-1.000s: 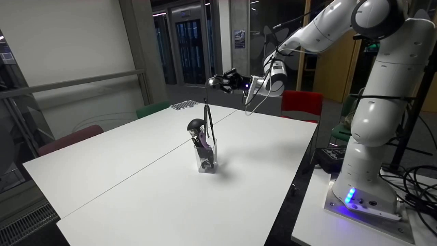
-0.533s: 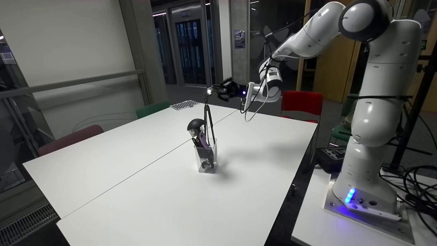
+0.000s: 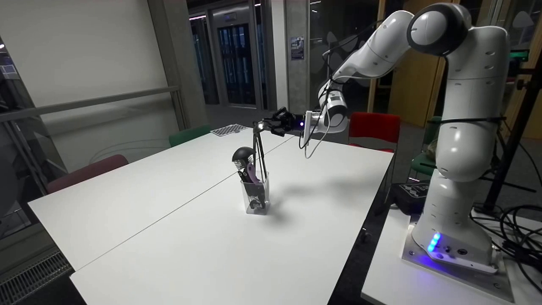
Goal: Pick up the mental object from the table and put it in the cup
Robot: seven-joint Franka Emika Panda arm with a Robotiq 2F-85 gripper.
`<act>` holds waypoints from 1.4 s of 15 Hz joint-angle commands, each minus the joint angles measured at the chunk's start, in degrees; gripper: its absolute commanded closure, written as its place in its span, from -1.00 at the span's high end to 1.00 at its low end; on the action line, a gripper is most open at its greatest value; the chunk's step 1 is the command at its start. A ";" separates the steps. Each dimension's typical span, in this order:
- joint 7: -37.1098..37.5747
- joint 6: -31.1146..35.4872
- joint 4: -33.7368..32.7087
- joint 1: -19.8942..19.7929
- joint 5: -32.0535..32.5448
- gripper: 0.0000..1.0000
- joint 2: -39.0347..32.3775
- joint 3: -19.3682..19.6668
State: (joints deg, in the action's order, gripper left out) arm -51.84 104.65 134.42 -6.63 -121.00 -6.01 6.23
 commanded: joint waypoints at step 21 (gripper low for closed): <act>-8.75 14.13 -1.48 4.99 5.16 -0.96 0.33 -0.76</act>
State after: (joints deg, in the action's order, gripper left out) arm -58.88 115.77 131.30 -2.21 -117.43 -8.49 5.81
